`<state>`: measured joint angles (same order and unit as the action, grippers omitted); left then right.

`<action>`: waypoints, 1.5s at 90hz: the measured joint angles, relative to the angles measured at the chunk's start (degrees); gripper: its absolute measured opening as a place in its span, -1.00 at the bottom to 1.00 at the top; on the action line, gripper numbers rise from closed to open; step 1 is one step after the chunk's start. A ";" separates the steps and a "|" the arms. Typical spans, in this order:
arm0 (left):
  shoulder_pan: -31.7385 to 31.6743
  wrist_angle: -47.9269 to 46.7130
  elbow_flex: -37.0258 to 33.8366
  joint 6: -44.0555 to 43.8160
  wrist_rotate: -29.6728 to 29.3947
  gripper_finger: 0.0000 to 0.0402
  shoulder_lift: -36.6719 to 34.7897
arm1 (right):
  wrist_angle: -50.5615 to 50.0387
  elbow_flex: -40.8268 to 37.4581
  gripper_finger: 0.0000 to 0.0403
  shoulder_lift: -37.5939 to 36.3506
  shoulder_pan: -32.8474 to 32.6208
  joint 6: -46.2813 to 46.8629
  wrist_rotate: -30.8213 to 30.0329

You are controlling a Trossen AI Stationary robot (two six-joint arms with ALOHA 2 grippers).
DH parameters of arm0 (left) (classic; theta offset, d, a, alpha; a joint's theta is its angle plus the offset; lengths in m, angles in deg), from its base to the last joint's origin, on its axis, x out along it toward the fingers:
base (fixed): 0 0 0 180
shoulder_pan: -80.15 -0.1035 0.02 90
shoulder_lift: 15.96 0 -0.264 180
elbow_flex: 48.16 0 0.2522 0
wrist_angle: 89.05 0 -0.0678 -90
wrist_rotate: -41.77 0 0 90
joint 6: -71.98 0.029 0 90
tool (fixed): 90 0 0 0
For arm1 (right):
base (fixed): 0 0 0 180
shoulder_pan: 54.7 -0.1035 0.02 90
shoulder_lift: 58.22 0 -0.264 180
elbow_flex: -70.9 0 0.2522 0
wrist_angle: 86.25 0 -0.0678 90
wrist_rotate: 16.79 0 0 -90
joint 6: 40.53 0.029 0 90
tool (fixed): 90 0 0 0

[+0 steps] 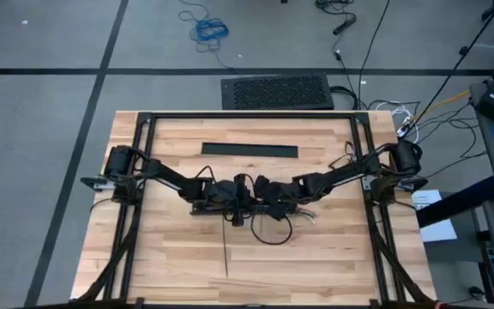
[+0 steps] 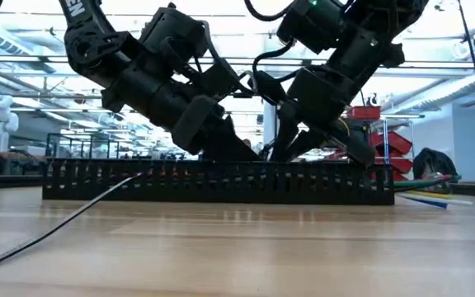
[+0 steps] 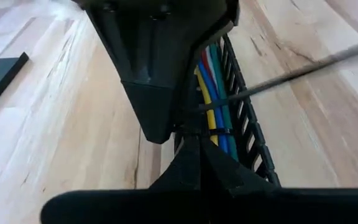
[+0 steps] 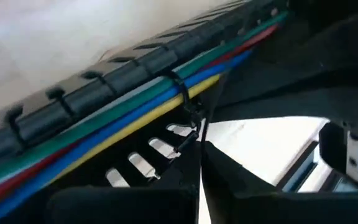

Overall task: Ziptie cables
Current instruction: Put the ziptied cables into a black cable duct

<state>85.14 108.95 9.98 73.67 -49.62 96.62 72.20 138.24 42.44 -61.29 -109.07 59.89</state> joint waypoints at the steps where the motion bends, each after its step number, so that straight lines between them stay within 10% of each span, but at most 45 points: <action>1: -0.01 0.00 0.00 0.00 0.01 -1.00 0.00 | -0.12 0.01 -1.00 0.00 -0.01 -0.32 -0.03; 57: -0.15 -6.71 0.04 -0.12 1.91 -1.00 -3.51 | 0.18 1.49 -1.00 0.13 -3.02 -2.61 -8.91; 86: -0.16 -8.04 0.04 0.31 2.41 -1.00 -3.65 | 0.47 3.75 -0.98 -0.92 -3.65 5.45 -26.97; 117: -0.43 -8.07 0.04 0.54 2.83 -1.00 -3.65 | -1.31 3.87 -0.61 -5.66 -4.91 31.98 -22.13; 135: -0.45 -8.07 0.04 0.52 2.89 -1.00 -3.65 | -10.93 3.89 -0.71 -8.06 -1.26 50.63 -1.01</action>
<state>84.68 100.89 10.02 74.20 -46.73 92.97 61.27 142.13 34.38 -62.55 -58.44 58.88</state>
